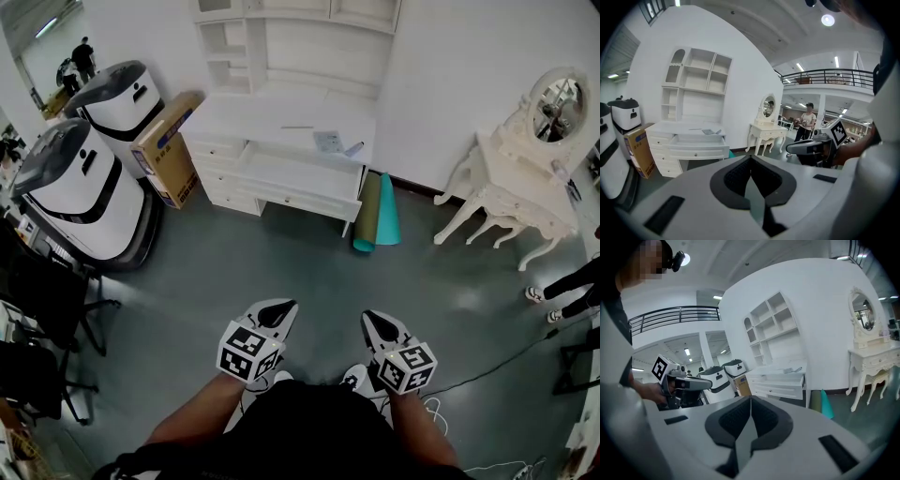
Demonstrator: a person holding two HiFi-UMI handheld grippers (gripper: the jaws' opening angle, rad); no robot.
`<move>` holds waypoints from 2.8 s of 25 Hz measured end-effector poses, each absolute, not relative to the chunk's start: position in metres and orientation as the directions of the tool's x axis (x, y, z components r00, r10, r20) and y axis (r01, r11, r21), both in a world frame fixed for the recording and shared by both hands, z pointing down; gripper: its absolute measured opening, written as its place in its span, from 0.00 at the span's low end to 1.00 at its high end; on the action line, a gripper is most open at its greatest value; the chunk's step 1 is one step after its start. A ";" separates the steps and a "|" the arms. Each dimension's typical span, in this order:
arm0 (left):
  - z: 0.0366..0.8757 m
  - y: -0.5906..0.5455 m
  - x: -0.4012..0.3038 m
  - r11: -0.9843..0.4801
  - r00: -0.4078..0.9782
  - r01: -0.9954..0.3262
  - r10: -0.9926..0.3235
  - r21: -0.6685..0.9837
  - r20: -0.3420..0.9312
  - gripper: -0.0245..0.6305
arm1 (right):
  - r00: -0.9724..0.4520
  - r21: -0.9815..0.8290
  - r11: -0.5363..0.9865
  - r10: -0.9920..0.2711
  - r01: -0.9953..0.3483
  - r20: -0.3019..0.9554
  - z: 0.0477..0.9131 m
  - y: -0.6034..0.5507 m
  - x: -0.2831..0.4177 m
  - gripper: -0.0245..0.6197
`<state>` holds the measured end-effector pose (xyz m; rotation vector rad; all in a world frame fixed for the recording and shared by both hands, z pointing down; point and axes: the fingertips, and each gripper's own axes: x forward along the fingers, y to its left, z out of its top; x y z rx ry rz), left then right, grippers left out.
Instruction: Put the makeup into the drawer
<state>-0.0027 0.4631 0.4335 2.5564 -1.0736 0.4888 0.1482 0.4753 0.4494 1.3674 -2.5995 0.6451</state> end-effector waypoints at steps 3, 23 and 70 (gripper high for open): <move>0.441 0.462 -0.009 -0.647 0.638 -0.745 -0.620 0.163 0.456 0.05 | -0.583 -0.301 0.504 -0.751 -0.810 0.312 0.450 0.476 0.142 0.08; 0.449 0.476 -0.059 -0.677 0.672 -0.713 -0.585 0.183 0.454 0.05 | -0.555 -0.266 0.488 -0.754 -0.831 0.351 0.457 0.491 0.092 0.08; 0.443 0.180 0.023 -0.587 0.584 -0.795 -0.670 0.155 0.458 0.05 | -0.672 -0.364 0.568 -0.668 -0.738 0.320 0.469 0.167 0.170 0.08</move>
